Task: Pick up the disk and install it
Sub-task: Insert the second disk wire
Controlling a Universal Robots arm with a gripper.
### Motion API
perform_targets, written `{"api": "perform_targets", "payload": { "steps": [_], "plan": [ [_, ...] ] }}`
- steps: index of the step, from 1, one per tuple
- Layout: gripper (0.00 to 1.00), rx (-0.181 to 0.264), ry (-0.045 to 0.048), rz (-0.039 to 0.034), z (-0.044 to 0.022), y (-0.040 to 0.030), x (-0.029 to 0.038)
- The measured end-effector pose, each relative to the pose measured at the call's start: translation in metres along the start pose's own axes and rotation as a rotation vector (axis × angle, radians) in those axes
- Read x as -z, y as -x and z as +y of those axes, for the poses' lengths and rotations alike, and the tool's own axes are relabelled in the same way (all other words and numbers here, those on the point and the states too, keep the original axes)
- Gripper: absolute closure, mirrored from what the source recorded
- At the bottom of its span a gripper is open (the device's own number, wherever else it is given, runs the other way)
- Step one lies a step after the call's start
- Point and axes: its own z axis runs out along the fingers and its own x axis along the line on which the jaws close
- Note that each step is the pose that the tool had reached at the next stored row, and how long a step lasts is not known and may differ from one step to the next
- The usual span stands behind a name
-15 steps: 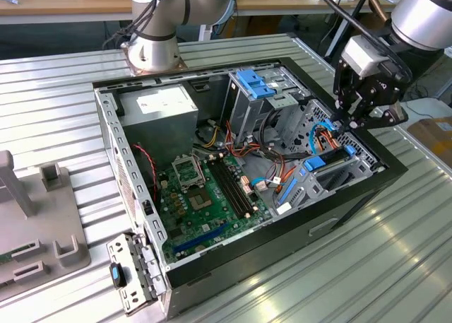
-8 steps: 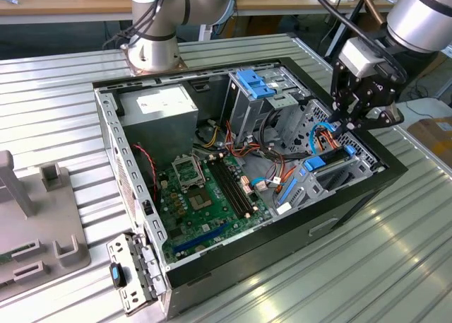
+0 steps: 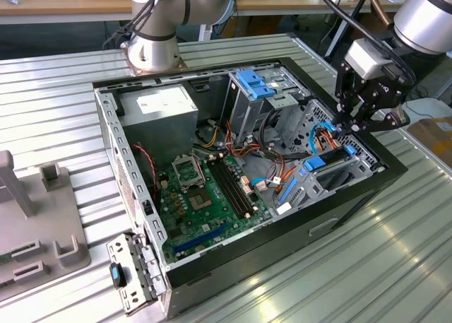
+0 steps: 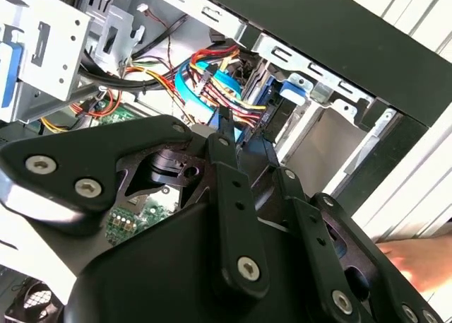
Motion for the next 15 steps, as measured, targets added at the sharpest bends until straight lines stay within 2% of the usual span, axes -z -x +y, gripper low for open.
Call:
{"api": "perform_targets", "payload": {
  "steps": [4,6,12,15],
  "plan": [
    [0.69,-0.004,0.0001,0.0006,0.0013,-0.0008,-0.0061],
    [0.69,-0.004,0.0002,0.0004,0.0050,-0.0008,-0.0073],
    [0.69,-0.004,0.0001,0.0041,0.0058,-0.0009,-0.0084],
    [0.69,-0.003,0.0000,0.0039,0.0055,-0.0001,-0.0064]
  ]
}}
